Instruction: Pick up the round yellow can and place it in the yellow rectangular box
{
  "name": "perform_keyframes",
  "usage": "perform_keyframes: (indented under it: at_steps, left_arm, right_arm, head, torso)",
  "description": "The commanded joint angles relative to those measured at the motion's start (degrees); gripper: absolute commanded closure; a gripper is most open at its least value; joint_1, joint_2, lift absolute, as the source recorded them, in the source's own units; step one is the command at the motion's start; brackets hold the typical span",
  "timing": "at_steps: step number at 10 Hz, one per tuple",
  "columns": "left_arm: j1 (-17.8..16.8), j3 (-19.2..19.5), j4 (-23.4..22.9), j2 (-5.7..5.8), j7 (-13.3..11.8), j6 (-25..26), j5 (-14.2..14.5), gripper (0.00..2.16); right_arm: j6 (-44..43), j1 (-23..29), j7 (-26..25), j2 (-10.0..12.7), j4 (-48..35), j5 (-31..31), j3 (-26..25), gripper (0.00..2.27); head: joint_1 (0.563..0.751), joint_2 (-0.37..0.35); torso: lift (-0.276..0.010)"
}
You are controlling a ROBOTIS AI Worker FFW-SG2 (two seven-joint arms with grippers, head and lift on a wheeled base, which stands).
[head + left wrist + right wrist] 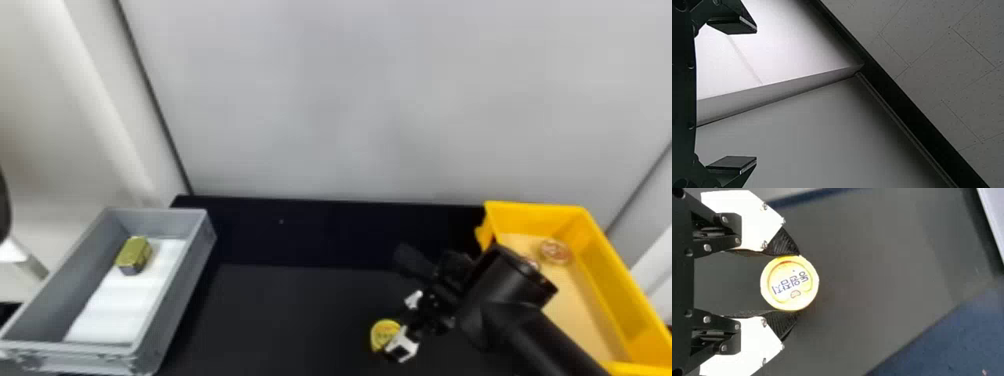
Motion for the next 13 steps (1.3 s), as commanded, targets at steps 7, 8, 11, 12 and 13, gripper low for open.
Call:
perform_keyframes:
  at_steps: [7, 8, 11, 12, 13]
  left_arm:
    - [-0.1, -0.1, -1.6, 2.38, -0.6, 3.7, 0.1, 0.11]
    - [-0.1, -0.1, -1.6, 2.38, -0.6, 3.7, 0.0, 0.11]
    - [0.1, 0.1, -1.8, 2.64, -0.6, 3.7, 0.1, 0.11]
    - [0.1, 0.1, -1.8, 2.73, -0.6, 3.7, 0.1, 0.11]
    - [-0.1, 0.0, -1.8, 2.82, -0.6, 3.7, 0.1, 0.11]
  right_arm:
    - [14.2, -0.1, 15.3, -8.9, -35.7, 24.4, -15.7, 0.68]
    - [14.0, -0.1, 14.3, -9.9, -35.7, 25.6, -19.7, 0.68]
    - [14.1, 1.3, 13.0, -12.5, -34.5, 27.7, -28.1, 0.68]
    - [13.4, 2.0, 11.9, -12.7, -33.2, 27.7, -30.8, 0.68]
    - [12.7, 2.9, 10.4, -12.7, -31.3, 27.7, -33.9, 0.68]
  head:
    - [0.663, 0.054]
    - [0.663, 0.054]
    - [0.663, 0.054]
    - [0.663, 0.054]
    - [0.663, 0.054]
  torso:
    - [-0.01]
    - [-0.01]
    - [-0.01]
    - [-0.01]
    - [-0.01]
